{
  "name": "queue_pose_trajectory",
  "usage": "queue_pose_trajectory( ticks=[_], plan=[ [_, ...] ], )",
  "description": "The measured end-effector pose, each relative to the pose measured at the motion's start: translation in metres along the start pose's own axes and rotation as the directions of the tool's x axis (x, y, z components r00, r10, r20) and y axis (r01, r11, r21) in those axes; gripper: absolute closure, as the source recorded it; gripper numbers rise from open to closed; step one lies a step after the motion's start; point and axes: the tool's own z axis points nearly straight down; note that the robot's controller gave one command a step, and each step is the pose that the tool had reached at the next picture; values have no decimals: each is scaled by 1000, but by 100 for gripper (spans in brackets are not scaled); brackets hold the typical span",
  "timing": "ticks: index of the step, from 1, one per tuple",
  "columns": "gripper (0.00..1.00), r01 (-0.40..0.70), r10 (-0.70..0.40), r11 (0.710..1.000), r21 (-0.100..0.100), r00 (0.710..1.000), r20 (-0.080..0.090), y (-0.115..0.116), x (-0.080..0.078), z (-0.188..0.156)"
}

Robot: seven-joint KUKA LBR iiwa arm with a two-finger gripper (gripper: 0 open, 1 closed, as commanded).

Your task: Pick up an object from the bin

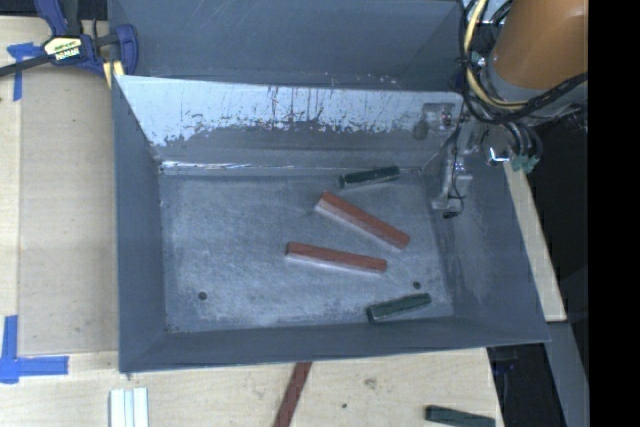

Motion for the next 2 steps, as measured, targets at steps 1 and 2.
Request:
queue_pose_trajectory(
  ticks=[1, 2],
  plan=[
    [0, 2, -2, 1000, 1, 1000, 9, 0, -1, -5],
    [0, 102, -103, 995, 2, 995, 10, 45, 15, 39]
  ],
)
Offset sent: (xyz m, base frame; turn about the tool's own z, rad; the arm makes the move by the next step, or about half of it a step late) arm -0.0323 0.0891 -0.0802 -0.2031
